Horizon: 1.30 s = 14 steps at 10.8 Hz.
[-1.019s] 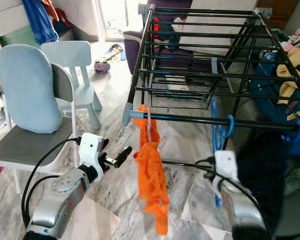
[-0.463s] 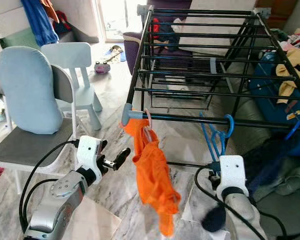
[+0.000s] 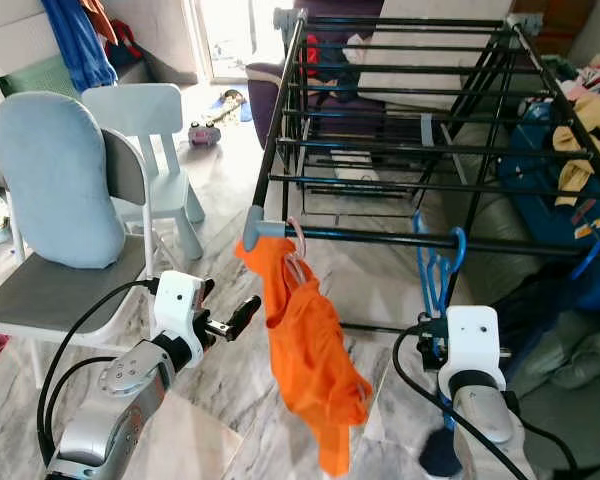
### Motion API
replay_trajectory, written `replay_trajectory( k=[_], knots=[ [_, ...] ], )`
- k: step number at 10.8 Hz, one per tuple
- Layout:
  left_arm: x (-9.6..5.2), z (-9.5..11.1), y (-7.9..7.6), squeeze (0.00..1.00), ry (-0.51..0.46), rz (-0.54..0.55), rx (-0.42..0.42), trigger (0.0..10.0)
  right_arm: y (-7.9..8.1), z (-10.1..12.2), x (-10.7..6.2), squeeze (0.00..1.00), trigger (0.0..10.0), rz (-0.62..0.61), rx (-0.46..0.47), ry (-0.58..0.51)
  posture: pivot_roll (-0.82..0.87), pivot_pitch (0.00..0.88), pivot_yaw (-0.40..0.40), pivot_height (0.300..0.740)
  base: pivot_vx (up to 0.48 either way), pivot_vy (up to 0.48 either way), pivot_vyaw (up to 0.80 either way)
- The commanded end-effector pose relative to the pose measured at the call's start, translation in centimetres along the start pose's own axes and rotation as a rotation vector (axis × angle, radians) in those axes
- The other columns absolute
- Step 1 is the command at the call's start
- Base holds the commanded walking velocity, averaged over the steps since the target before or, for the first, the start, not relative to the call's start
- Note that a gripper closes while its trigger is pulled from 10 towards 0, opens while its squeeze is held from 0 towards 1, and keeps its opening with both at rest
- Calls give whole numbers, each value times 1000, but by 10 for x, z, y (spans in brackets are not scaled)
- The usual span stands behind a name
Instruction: Hang hanger
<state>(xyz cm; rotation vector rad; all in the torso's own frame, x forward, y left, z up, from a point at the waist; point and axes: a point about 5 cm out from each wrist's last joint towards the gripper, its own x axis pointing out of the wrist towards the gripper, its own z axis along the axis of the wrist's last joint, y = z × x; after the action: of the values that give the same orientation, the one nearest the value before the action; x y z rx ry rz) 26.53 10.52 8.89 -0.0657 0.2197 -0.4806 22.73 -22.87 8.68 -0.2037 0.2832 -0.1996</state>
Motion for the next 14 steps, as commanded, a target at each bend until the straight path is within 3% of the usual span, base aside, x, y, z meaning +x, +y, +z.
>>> replay_trajectory(
  k=[1, 9, 14],
  knots=[
    [0, 2, 1, 0, -8, -2, 24, 10000, -2, 4, 1, 1000, 10000, -16, 6, -20, -170, 0, 21, 740, -274, 0, 0],
    [4, 5, 2, 0, -12, 4, 25, 10000, -4, 12, 8, 1000, 10000, -50, 18, -43, -166, 0, 11, 740, -325, 0, 0],
    [4, 11, 5, 0, -41, 31, 35, 10000, 4, 25, 17, 1000, 10000, -37, 35, -96, -140, 0, 10, 740, -326, 0, 0]
  ],
)
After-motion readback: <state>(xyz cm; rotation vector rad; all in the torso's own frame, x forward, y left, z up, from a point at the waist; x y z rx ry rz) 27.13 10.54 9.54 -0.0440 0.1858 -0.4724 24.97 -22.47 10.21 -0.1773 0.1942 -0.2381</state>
